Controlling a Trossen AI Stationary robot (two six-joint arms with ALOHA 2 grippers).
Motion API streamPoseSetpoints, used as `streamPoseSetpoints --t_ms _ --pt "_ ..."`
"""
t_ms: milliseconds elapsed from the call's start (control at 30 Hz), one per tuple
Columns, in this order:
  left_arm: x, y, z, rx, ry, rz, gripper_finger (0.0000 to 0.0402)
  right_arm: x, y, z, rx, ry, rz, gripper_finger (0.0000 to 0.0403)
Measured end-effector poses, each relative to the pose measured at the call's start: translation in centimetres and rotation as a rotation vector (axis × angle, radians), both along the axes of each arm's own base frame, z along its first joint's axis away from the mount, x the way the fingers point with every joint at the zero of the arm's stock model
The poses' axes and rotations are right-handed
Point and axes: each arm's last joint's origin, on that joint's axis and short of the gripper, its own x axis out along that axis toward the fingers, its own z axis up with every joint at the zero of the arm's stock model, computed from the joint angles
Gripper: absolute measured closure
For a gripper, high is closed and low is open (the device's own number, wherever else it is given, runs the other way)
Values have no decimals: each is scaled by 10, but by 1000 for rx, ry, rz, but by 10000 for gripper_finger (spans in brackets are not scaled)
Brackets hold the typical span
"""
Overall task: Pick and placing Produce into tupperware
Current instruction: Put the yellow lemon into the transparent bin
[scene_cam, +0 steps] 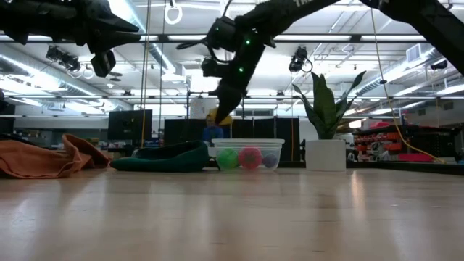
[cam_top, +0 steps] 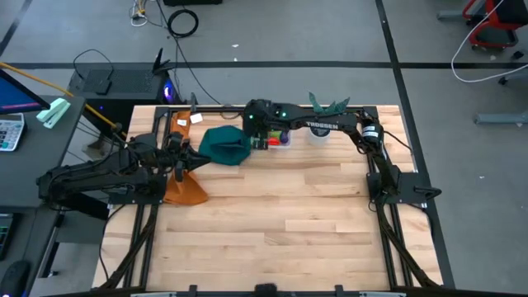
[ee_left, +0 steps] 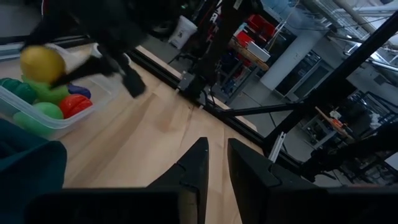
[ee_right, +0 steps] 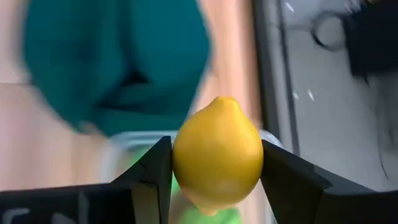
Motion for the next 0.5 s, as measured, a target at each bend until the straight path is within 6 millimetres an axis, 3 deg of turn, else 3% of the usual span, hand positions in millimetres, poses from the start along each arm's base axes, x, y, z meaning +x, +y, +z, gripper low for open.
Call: streamPoseSetpoints --t_ms 233,500 --pt "0 0 0 0 -2 0 339 -18 -30 -3 68 -11 -279 246" --pt "0 0 0 0 -3 0 338 -34 -44 -9 159 30 -456 246"
